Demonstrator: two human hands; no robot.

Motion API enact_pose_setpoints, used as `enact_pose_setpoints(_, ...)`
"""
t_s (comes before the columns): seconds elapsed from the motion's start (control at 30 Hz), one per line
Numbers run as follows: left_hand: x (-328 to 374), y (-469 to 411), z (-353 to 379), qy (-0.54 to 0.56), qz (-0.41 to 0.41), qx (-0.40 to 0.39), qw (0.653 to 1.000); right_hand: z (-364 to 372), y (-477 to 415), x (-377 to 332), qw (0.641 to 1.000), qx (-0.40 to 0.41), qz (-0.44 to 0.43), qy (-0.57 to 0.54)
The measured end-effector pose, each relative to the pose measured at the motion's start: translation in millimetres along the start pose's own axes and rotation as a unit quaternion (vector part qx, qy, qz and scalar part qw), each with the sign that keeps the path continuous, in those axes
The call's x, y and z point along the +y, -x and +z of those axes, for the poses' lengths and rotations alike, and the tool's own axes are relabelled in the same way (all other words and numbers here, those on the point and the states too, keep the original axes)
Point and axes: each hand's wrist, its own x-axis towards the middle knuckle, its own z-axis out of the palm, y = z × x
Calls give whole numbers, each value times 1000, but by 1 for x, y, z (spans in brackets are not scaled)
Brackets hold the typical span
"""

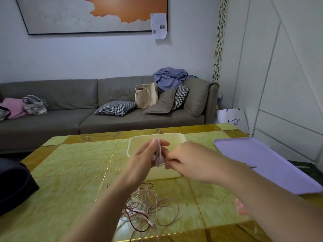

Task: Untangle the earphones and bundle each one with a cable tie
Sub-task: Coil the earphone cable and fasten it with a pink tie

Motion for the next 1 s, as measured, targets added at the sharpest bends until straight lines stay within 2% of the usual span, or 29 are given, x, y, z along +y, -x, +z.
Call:
enact_pose_setpoints(0.13, 1, 4, 4, -76, -11, -72, 994, -11, -2, 3, 998, 62, -27, 18)
enact_pose_setpoints(0.27, 1, 7, 4, -64, -43, -96, 992, -15, -4, 11, 991, 109, -32, -65)
enact_pose_setpoints(0.4, 0, 7, 5, -74, -84, -126, 986, -12, -3, 14, 978, 92, -46, -184)
enact_pose_setpoints(0.5, -5, 5, 3, -57, -94, -131, 985, -10, -2, 10, 966, 49, -55, -249)
enact_pose_setpoints(0.57, -5, 4, 5, -18, -97, -127, 987, -10, -2, 7, 964, 39, -59, -257)
enact_pose_setpoints(0.7, -3, 2, 8, 31, -111, -136, 984, -17, -5, 15, 967, 98, -33, -232)
enact_pose_setpoints(0.8, 5, 6, 9, 64, -117, -148, 980, -23, -8, 27, 959, 106, -5, -264)
enact_pose_setpoints(0.9, 11, 10, 8, 78, -116, -165, 976, -19, -11, 38, 940, 89, 12, -328)
enact_pose_setpoints(1.0, 14, 14, 5, 109, -118, -183, 970, -4, -10, 41, 904, 70, 8, -423)
